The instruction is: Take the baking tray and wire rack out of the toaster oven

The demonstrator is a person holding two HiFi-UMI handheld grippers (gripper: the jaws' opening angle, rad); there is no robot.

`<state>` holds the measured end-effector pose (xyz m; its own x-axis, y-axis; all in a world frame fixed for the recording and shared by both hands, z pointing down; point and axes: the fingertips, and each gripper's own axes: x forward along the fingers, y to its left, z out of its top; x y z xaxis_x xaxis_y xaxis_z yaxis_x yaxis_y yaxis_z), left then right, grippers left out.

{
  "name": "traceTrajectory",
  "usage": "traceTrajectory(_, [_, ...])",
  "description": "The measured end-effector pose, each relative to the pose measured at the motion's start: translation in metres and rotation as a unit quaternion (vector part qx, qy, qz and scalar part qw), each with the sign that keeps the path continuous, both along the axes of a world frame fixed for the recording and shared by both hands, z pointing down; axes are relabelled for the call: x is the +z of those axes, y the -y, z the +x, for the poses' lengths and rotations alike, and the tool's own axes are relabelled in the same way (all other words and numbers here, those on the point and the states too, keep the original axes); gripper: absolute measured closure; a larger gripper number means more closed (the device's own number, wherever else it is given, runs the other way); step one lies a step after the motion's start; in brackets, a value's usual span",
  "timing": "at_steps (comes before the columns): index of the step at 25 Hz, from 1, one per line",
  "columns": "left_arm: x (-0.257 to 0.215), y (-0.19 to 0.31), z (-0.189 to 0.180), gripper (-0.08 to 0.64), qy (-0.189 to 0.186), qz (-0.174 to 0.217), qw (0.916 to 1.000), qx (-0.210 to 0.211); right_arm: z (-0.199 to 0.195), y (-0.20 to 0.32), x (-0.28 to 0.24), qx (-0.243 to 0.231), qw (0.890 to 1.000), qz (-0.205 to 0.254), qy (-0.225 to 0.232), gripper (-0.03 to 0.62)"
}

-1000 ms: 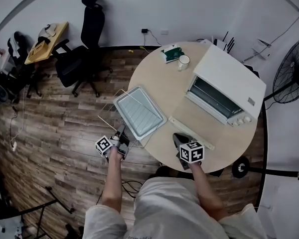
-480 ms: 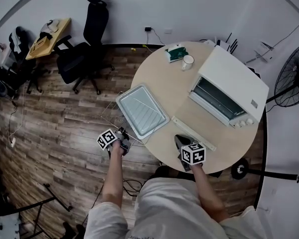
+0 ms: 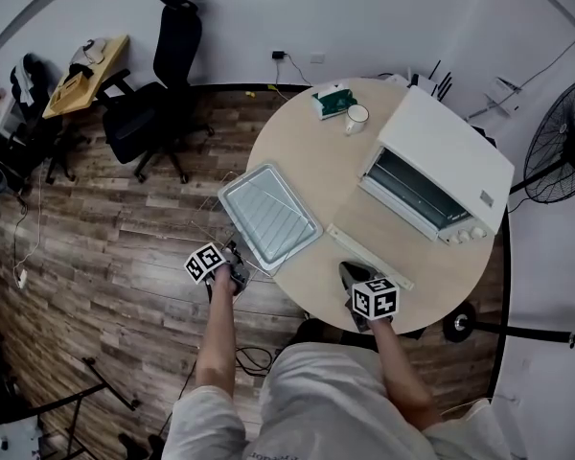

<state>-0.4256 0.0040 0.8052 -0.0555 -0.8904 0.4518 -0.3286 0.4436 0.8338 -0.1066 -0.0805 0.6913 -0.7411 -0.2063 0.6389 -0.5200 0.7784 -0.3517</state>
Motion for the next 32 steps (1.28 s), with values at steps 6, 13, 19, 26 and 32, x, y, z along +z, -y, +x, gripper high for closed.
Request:
traceTrajectory(6, [0.009, 0.005, -0.001, 0.456, -0.022, 0.004, 0.9997, 0.004, 0.008, -0.001, 0.005, 0.002, 1.000, -0.003, -0.014, 0.597])
traceTrajectory(13, [0.017, 0.016, -0.006, 0.431, -0.031, 0.023, 0.9992, 0.007, 0.021, -0.010, 0.018, 0.003, 0.999, -0.011, -0.037, 0.597])
traceTrajectory(19, [0.018, 0.036, 0.010, 0.426, -0.026, 0.017, 0.9983, 0.049, 0.024, -0.013, 0.025, 0.005, 0.999, -0.019, -0.048, 0.597])
traceTrajectory(26, [0.024, 0.041, 0.026, 0.392, -0.021, -0.024, 0.9944, 0.101, 0.012, -0.017, 0.026, -0.004, 0.999, -0.023, -0.045, 0.597])
traceTrajectory(32, [0.026, 0.044, 0.028, 0.354, -0.012, -0.052, 0.9922, 0.113, 0.010, -0.023, 0.031, -0.007, 0.998, -0.029, -0.050, 0.597])
